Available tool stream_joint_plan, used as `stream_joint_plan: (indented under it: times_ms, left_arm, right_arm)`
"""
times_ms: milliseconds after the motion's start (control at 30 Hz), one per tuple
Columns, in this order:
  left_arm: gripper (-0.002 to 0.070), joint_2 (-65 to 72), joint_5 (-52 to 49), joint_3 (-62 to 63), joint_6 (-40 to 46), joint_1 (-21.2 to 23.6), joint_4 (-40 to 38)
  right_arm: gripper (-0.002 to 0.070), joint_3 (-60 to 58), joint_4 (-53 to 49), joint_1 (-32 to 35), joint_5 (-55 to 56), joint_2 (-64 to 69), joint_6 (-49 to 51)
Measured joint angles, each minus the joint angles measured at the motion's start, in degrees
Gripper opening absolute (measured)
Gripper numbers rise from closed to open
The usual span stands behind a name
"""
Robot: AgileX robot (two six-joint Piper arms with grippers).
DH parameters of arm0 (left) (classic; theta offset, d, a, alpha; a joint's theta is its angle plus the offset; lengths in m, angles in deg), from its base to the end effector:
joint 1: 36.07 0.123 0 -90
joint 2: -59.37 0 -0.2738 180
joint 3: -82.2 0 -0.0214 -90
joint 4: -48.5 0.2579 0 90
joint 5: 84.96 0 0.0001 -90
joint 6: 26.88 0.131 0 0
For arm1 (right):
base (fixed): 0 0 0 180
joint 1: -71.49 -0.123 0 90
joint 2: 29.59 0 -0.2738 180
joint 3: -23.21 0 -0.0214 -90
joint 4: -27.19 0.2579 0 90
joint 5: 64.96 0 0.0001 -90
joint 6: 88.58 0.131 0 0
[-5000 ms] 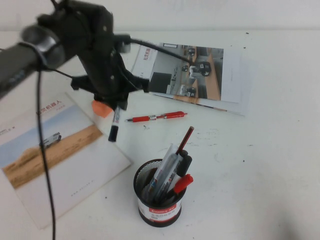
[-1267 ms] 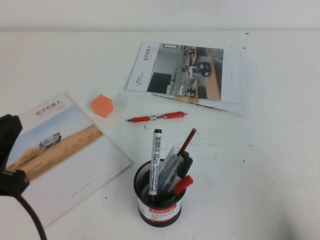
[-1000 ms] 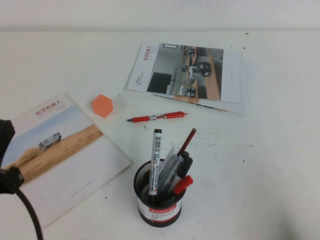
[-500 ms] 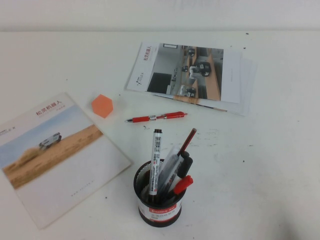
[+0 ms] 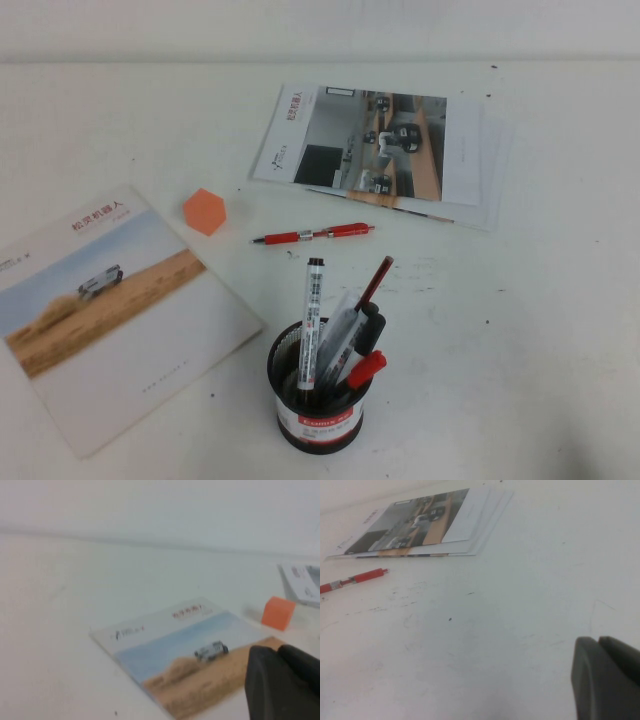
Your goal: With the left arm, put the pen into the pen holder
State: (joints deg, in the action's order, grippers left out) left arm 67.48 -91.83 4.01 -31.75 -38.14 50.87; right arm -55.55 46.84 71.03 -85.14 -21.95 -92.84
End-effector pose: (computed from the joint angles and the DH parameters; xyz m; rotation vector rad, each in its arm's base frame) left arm 0.1157 -0.0035 0.1923 -0.0101 1.6263 -0.0576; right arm 0.1099 0.0161 0.1621 0.1409 1.8435 0.2867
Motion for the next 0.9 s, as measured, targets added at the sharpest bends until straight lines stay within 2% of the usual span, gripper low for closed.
stream_joint_plan:
  times_ms: [333, 900]
  left_arm:
    - [-0.0001, -0.3, -13.3, 0.0, 0.2, 0.0, -3.7]
    - [-0.0001, -0.6, -14.3, 0.1, 0.3, 0.0, -3.9]
  right_arm:
    - [-0.0022, 0.0, 0.0, 0.0, 0.0, 0.0, 0.0]
    - [-0.0022, 0.0, 0.0, 0.0, 0.0, 0.0, 0.0]
